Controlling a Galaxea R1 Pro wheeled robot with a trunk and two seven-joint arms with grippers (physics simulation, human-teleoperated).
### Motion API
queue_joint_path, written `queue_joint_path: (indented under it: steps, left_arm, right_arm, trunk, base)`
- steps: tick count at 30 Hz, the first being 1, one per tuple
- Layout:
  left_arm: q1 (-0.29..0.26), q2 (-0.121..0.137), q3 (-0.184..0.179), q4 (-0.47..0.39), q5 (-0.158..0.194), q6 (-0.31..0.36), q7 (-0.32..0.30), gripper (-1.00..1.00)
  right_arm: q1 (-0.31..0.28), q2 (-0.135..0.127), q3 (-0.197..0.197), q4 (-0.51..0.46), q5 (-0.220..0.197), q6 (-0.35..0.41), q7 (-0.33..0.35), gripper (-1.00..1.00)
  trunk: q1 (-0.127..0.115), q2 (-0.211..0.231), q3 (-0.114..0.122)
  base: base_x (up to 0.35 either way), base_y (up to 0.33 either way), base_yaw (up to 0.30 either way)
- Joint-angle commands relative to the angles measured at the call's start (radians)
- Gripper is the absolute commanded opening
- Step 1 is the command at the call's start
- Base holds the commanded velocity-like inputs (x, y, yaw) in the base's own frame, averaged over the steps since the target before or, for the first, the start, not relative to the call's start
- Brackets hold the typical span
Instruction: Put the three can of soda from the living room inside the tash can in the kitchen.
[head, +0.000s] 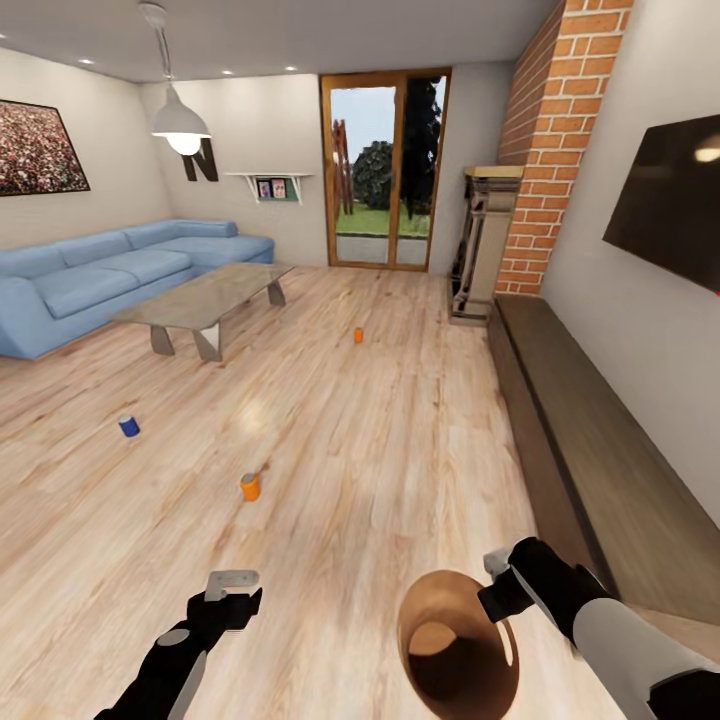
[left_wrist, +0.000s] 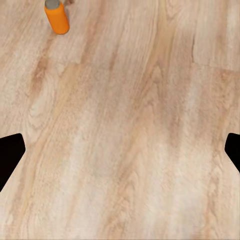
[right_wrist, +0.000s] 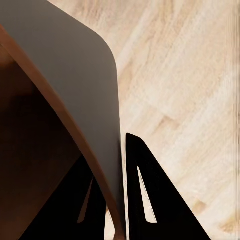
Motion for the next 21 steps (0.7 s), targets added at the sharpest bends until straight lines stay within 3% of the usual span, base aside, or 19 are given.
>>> queue_joint_path:
  steps: [1,14,21]
  left_arm:
    - [0.0,0.0,0.0,0.0,0.0,0.0,0.0,1.0]
    - [0.0,0.001,0.002,0.0,0.001,0.0,0.0,1.0]
    - [0.0,0.001,0.002,0.0,0.001,0.0,-0.001,1.0]
  right_arm:
    - [0.0,0.0,-0.002,0.0,-0.016,0.003,0.003,-1.0]
    - [0.0,-0.001,-0.009,-0.001,-0.016,0.003,0.003,-1.0]
    - [0.0,0.0,-0.009,-0.001,-0.016,0.003,0.003,-1.0]
  trunk:
    - [0.0,0.0,0.0]
    - [0.0,0.0,0.0]
    - [0.0,0.0,0.0]
  base:
    - [0.199,-0.106,0.0]
    - [0.21,-0.123,0.003]
    - [0.214,-0.128,0.142]
